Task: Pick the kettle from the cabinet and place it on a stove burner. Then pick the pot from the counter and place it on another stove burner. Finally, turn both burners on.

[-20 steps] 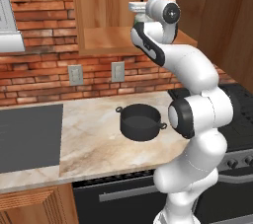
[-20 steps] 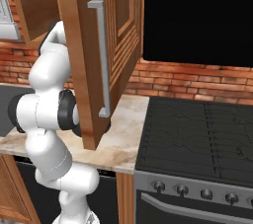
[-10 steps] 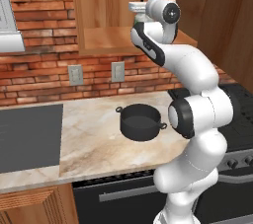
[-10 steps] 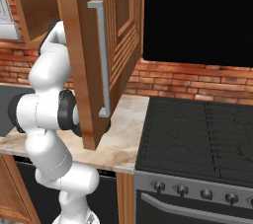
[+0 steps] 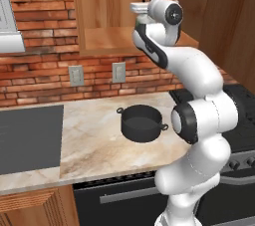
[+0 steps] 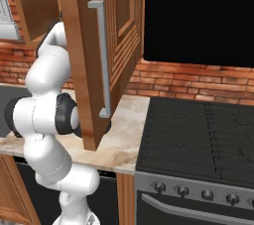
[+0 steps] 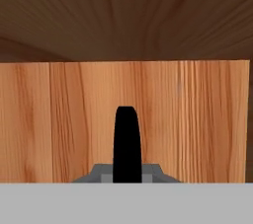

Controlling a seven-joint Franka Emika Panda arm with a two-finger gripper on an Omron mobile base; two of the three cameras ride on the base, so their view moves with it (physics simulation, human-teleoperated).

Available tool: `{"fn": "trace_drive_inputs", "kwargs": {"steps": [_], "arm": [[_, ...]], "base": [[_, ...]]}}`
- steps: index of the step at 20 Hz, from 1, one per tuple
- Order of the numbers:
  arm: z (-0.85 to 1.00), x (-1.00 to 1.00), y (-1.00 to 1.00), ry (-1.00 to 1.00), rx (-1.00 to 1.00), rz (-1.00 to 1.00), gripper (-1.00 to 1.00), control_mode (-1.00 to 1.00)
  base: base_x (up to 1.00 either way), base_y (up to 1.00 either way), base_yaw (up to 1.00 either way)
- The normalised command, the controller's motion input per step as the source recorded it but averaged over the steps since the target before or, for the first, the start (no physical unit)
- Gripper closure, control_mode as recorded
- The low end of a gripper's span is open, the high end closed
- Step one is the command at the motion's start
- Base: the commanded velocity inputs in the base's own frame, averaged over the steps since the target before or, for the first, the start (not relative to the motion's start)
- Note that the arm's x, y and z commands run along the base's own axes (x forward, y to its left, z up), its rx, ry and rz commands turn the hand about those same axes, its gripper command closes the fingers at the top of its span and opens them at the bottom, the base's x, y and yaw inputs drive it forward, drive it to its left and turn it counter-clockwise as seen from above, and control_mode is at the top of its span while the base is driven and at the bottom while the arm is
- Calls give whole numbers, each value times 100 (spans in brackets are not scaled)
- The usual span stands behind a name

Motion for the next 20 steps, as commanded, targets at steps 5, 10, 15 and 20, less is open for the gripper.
{"fn": "trace_drive_inputs", "kwargs": {"steps": [5, 10, 15, 20], "arm": [[0, -49, 2, 0, 0, -6, 100, -100], [2, -68, 0, 0, 0, -8, 100, -100], [11, -70, 0, 0, 0, -4, 100, -100], [7, -70, 0, 0, 0, -2, 100, -100]], "base": [[0, 0, 0], [0, 0, 0], [0, 0, 0], [0, 0, 0]]}}
